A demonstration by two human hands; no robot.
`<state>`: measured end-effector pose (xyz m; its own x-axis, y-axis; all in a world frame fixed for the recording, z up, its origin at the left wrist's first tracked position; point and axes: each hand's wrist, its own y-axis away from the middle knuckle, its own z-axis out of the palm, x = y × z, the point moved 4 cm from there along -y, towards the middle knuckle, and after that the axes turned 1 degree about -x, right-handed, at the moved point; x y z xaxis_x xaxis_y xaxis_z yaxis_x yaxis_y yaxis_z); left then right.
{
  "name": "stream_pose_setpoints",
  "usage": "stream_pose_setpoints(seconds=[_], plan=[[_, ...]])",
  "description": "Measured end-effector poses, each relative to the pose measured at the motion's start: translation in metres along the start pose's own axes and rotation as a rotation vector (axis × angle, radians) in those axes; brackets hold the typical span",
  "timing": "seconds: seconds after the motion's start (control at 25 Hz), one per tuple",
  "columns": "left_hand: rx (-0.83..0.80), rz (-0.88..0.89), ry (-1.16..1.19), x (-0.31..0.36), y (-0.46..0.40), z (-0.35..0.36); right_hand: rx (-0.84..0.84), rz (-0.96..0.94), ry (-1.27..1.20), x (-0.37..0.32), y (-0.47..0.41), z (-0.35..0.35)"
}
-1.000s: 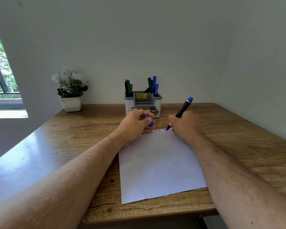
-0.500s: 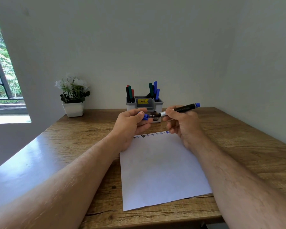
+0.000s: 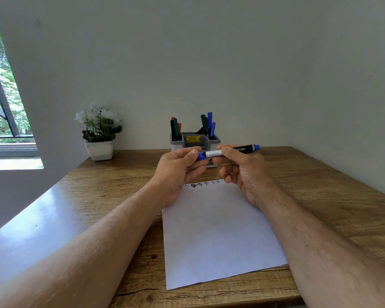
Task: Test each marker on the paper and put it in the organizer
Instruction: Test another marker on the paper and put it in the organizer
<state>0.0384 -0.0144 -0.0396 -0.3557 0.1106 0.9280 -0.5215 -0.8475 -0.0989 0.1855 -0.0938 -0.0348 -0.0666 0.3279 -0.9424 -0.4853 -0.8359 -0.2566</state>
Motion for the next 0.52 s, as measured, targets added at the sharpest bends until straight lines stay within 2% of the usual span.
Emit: stream_pose_setpoints(seconds=[0.24, 0.52], plan=[[0.044, 0.073, 0.075, 0.006, 0.0, -0.007, 0.018, -0.01, 0.004, 0.0, 0.0, 0.0], [0.063, 0.179, 0.134, 0.011, 0.002, -0.002, -0.003, 0.051, -0.138, 0.002, 0.002, 0.009]])
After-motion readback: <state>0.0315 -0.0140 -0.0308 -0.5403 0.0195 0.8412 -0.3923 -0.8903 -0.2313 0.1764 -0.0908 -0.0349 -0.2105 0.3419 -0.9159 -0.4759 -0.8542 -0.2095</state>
